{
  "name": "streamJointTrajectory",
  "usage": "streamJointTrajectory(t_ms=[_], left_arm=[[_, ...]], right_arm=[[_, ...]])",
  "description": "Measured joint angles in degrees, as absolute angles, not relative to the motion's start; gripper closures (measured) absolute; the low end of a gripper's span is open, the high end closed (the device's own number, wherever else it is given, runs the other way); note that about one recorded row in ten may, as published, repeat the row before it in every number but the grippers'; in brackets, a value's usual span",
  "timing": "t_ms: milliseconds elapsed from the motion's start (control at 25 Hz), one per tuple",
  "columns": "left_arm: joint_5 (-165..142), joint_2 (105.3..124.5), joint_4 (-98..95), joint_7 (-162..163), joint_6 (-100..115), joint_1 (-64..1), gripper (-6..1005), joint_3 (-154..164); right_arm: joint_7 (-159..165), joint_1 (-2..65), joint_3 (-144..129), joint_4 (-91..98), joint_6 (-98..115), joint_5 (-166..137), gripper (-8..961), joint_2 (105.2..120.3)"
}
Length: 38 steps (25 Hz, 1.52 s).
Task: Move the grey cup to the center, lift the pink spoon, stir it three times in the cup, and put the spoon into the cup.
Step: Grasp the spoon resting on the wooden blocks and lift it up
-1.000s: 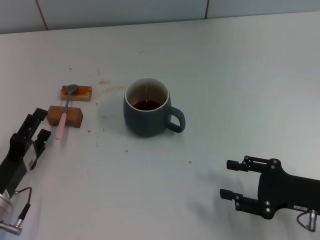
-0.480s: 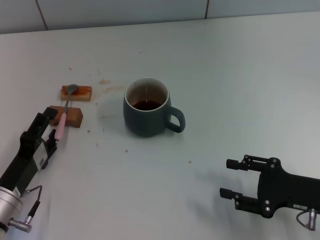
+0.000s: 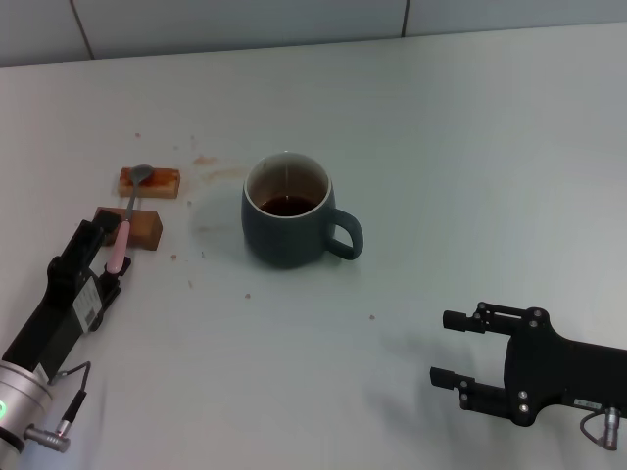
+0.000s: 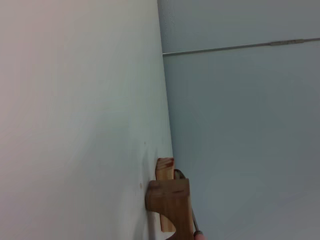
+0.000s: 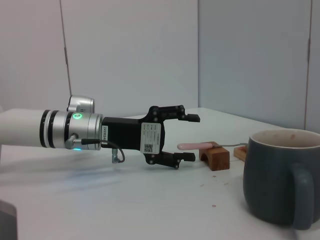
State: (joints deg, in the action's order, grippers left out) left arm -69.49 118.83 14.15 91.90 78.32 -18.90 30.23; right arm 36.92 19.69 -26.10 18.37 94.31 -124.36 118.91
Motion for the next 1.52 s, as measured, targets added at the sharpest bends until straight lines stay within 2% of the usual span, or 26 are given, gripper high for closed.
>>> streamJointTrajectory(t_ms=[1120, 1280, 1520], left_arm=[[-69.3, 119.09, 15.3, 92.3, 75.1, -21.0, 268, 28.7], [-69.3, 119.09, 15.4, 92.3, 75.0, -21.0, 299, 28.7], [-69.3, 119.09, 15.5, 92.3, 74.6, -21.1, 476, 28.7]], right_arm=[[36.9, 20.1, -26.2, 18.8, 94.6, -124.4, 314, 118.91], [36.9, 20.2, -26.2, 18.8, 94.7, -124.4, 315, 118.91], [37.1, 20.3, -26.2, 18.9, 94.7, -124.4, 314, 118.91]])
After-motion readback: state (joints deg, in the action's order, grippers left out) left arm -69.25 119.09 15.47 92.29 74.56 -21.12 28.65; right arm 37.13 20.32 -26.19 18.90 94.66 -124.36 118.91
